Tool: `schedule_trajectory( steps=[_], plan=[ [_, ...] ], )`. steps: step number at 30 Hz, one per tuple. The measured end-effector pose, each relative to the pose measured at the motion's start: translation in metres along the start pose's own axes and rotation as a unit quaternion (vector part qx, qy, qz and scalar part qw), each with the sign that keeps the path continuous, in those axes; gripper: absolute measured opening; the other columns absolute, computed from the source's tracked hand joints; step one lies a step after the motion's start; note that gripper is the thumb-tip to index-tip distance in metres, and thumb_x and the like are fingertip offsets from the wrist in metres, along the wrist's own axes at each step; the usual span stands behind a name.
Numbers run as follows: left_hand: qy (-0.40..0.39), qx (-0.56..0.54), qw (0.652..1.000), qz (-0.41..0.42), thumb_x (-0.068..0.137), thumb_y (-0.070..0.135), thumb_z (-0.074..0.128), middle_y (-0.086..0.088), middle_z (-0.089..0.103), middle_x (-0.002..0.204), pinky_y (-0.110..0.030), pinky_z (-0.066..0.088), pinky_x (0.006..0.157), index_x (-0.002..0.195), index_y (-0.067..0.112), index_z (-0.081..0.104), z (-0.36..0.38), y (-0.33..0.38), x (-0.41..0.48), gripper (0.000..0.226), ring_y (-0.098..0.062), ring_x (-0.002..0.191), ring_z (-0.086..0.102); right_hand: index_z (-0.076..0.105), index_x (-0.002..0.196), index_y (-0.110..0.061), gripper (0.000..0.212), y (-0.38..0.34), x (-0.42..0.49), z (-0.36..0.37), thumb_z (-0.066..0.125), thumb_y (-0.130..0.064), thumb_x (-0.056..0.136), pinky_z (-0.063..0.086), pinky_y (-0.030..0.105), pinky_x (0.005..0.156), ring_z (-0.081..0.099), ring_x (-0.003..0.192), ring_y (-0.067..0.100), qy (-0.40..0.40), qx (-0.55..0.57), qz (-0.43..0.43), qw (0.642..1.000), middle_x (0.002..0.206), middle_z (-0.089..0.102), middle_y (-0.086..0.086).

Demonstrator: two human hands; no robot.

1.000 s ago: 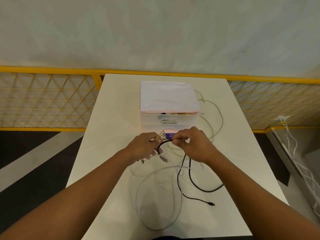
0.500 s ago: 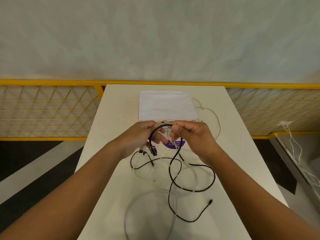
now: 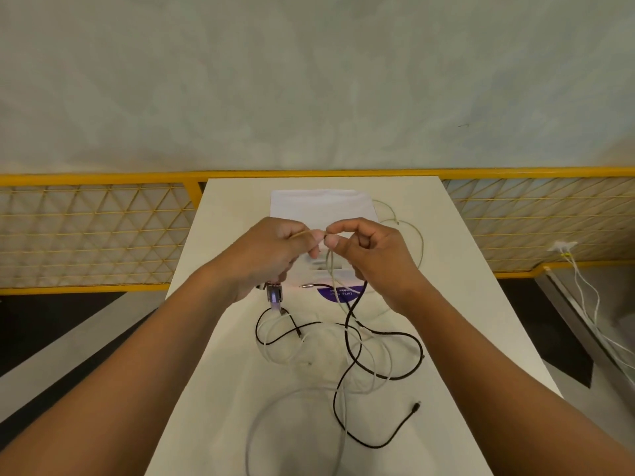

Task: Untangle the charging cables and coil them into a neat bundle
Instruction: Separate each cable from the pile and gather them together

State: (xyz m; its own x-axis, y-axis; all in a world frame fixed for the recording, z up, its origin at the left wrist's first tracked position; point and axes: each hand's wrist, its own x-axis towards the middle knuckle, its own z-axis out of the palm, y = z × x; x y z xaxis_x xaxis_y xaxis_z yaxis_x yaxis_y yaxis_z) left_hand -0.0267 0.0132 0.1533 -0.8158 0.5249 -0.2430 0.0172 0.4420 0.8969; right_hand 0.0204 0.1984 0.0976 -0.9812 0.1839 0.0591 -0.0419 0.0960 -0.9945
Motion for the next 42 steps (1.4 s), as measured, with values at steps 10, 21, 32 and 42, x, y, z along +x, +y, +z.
schedule_trajectory(
  steps=[10, 21, 32, 42],
  plan=[
    [0.089, -0.071, 0.993, 0.024, 0.102, 0.032, 0.055, 0.009, 0.03, 0.047, -0.026, 0.026, 0.047, 0.073, 0.009, 0.059, -0.022, -0.001, 0.001, 0.037, -0.012, 0.044, 0.023, 0.076, 0.082, -0.01, 0.022, 0.033, -0.003, -0.042, 0.075, -0.031, 0.087, 0.023, 0.028, 0.049, 0.023, 0.053, 0.016, 0.071, 0.035, 0.112, 0.991, 0.05, 0.04, -0.009],
    [0.163, 0.147, 0.974, 0.058, 0.1, 0.036, 0.056, -0.002, 0.051, 0.06, -0.039, 0.046, 0.057, 0.077, 0.009, 0.058, -0.025, -0.019, 0.008, 0.035, -0.022, 0.056, 0.048, 0.08, 0.083, -0.02, 0.021, 0.065, -0.014, -0.057, 0.069, -0.034, 0.093, 0.057, 0.036, 0.08, 0.067, 0.083, 0.031, 0.089, -0.177, 0.191, 0.961, 0.088, 0.076, 0.006],
    [-0.001, 0.133, 0.991, 0.028, 0.103, 0.031, 0.051, 0.019, 0.056, 0.056, -0.015, 0.032, 0.042, 0.09, 0.011, 0.071, 0.026, -0.018, 0.009, 0.031, -0.002, 0.04, 0.043, 0.074, 0.078, -0.011, 0.021, -0.012, -0.005, -0.004, 0.062, -0.017, 0.095, 0.044, 0.029, 0.063, 0.052, 0.06, 0.013, -0.15, -0.274, 0.035, 0.949, 0.074, 0.069, 0.009],
    [0.148, 0.071, 0.986, 0.008, 0.092, 0.045, 0.066, -0.02, 0.069, 0.087, -0.035, 0.049, 0.047, 0.07, 0.016, 0.07, -0.002, -0.011, 0.005, 0.036, -0.02, 0.049, 0.047, 0.08, 0.09, -0.008, 0.021, -0.014, 0.0, -0.041, 0.068, -0.024, 0.095, 0.039, 0.003, 0.057, 0.056, 0.059, -0.01, -0.006, -0.159, 0.049, 0.986, 0.057, 0.064, -0.027]
  ],
)
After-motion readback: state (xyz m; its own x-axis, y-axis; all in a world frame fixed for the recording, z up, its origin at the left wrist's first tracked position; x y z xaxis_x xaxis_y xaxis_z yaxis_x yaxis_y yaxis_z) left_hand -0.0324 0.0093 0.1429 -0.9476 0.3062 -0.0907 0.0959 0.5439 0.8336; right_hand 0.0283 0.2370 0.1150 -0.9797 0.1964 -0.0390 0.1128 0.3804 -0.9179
